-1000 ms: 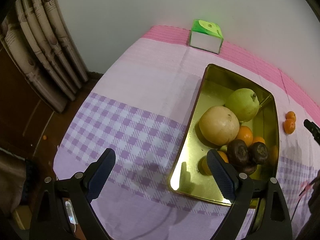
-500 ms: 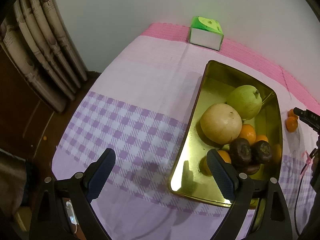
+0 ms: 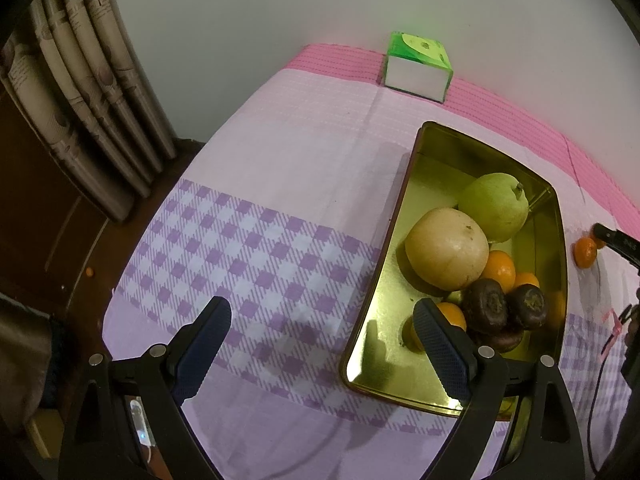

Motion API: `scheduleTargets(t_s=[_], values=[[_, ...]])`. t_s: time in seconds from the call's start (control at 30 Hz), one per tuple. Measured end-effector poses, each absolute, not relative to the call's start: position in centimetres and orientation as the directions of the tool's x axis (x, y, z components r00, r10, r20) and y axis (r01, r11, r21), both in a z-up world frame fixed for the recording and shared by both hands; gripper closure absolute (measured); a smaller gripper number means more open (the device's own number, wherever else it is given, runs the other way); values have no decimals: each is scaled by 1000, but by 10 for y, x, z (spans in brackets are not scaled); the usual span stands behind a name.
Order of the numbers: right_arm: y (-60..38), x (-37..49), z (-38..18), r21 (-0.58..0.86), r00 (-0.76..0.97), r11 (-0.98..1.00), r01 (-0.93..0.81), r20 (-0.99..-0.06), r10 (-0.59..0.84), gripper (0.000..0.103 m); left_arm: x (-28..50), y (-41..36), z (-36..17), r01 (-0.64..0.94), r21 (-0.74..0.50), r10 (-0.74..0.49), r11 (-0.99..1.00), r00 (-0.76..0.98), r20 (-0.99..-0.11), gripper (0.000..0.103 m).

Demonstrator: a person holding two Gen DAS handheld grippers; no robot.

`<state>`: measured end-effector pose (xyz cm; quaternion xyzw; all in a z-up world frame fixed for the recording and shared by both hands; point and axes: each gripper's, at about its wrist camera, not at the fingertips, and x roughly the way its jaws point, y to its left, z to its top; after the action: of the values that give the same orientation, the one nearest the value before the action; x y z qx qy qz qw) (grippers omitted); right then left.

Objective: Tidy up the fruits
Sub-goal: 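Move the right tool to an orange on the cloth and grasp it, then move the left tool to the other orange and grasp it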

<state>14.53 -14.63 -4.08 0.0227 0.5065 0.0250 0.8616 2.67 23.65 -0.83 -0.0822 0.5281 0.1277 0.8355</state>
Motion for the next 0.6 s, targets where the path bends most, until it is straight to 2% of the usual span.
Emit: scheduleTargets(t_s=[0.23,0.43,0.6], values=[[-160,110,-34,-164,575,985,-61,-812,-100,67,26,232,-6,-294,17,146,956,425,-894,11],[-181,87,-37,-172,605,983,-61,-790,-101,67,27,205,16,-231,50,161,972,496,-853,11],[-194,85,-50,-120,603,992,-48,-795,-67,67,46,154,36,-88,53,93,995,549,-831,11]])
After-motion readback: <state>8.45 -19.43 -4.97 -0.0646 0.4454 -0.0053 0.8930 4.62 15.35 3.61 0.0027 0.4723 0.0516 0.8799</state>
